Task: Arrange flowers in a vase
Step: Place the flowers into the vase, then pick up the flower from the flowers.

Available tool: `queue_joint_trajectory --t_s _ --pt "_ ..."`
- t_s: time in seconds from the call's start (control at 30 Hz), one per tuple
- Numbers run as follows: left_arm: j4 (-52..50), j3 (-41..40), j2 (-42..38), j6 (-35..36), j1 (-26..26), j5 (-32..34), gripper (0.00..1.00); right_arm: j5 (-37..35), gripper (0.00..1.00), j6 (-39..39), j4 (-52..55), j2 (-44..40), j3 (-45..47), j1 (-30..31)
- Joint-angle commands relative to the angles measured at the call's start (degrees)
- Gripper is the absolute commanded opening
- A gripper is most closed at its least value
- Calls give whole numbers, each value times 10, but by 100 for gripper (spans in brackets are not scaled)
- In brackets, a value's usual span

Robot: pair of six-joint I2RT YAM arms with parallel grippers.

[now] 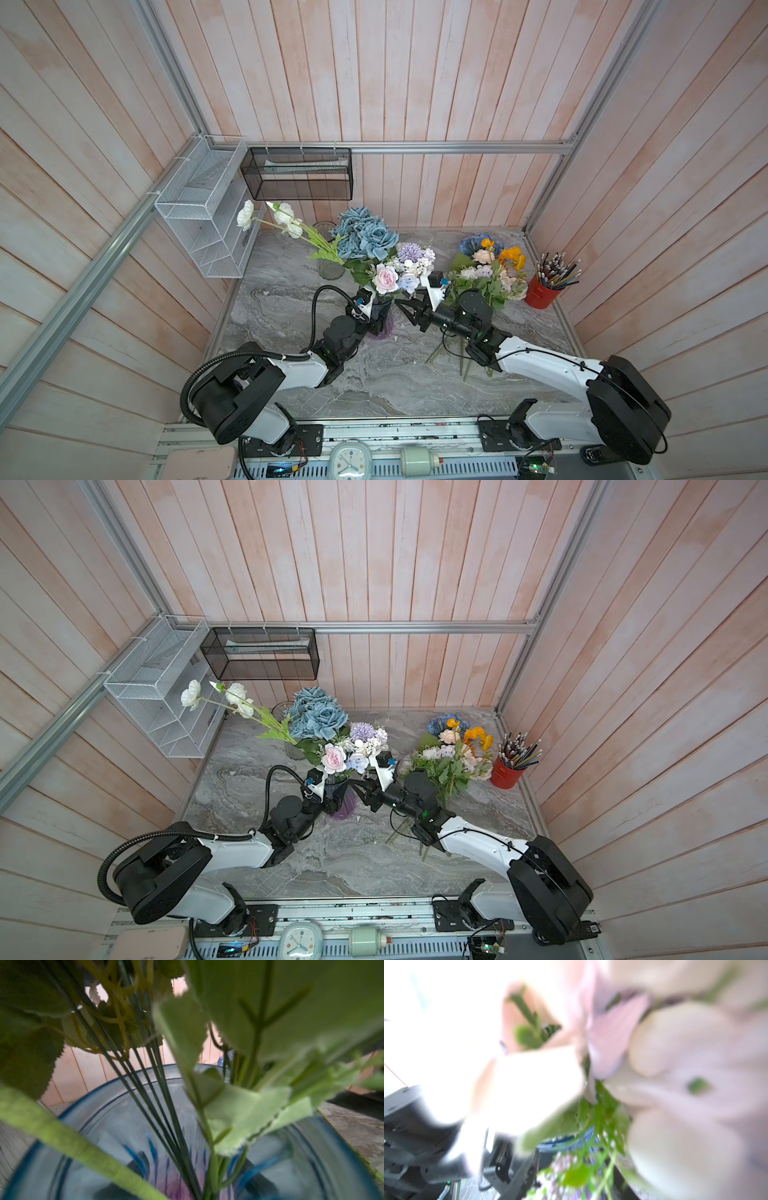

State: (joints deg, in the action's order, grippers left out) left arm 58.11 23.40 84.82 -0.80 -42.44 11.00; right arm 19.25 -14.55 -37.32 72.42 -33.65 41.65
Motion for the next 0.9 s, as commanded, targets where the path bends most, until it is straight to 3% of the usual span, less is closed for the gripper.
queue_joint_trajectory --t_s 0.0,0.3,0.63,0.87 --pt "-65 -8 17 -10 -3 7 0 -2 45 17 127 -29 9 -7" --pt "-66 -6 19 -10 -3 7 0 -80 45 -1 236 -91 39 -65" --pt "-67 -2 23 -10 -3 6 0 -181 45 -55 326 -136 -26 -219" --pt "-66 -1 26 -10 -3 6 0 -257 44 -26 332 -153 -74 -297"
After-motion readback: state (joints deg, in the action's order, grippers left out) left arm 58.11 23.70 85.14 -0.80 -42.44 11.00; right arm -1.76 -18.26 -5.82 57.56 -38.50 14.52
